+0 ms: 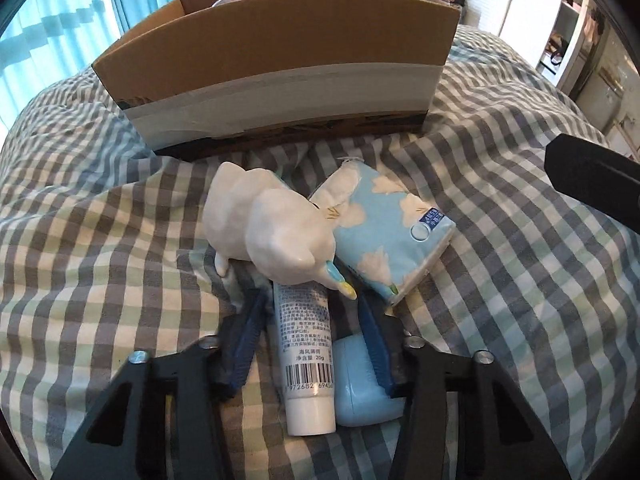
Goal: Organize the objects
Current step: 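Lower the left tool and grasp the white tube, then grasp the blue floral tissue pack with the right tool, then carry the white tube and tissue pack over the box with both tools, then open both tools to drop the tube and tissue pack into the box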
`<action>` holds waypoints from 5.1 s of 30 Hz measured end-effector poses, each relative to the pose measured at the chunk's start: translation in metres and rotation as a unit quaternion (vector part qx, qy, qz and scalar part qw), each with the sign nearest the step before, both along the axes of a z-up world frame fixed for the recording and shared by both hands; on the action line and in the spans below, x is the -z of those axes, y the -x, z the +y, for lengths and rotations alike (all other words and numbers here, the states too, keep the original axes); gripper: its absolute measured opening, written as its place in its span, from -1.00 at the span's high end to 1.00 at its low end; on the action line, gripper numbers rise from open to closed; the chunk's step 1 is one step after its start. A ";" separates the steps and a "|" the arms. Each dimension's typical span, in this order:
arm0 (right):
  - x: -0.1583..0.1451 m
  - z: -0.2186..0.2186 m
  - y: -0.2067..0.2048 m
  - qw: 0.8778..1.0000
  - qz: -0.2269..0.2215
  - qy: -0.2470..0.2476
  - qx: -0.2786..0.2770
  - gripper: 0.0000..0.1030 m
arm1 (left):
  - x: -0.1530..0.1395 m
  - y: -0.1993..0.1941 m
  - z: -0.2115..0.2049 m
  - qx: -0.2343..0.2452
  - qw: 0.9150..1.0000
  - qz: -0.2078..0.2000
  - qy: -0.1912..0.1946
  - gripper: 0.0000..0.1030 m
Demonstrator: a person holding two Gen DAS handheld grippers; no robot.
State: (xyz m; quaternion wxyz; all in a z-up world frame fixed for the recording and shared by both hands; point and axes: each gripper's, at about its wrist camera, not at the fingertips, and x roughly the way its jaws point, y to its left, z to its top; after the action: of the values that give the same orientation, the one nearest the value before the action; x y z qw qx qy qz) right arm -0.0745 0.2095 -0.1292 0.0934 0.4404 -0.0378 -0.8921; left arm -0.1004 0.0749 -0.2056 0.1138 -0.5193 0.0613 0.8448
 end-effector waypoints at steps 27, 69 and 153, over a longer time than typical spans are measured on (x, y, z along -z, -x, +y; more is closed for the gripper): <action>0.011 -0.053 -0.014 0.996 0.002 -0.075 -0.057 -0.59 | -0.089 -0.041 -0.076 -0.070 0.992 0.102 -0.013 0.49; 0.010 -0.080 0.003 0.989 -0.009 -0.110 -0.096 -0.11 | -0.093 -0.025 -0.078 -0.079 0.991 0.109 -0.013 0.49; -0.055 -0.065 0.201 0.989 0.056 -0.115 -0.070 -0.30 | -0.111 0.196 -0.048 -0.011 0.996 0.081 -0.044 0.26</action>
State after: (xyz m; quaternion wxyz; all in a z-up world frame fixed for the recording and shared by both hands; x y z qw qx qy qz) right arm -0.2753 0.1446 -0.0741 0.1061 0.3988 0.1017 -0.9052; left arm -0.2961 0.0269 -0.0950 0.1216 -0.4443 0.0269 0.8872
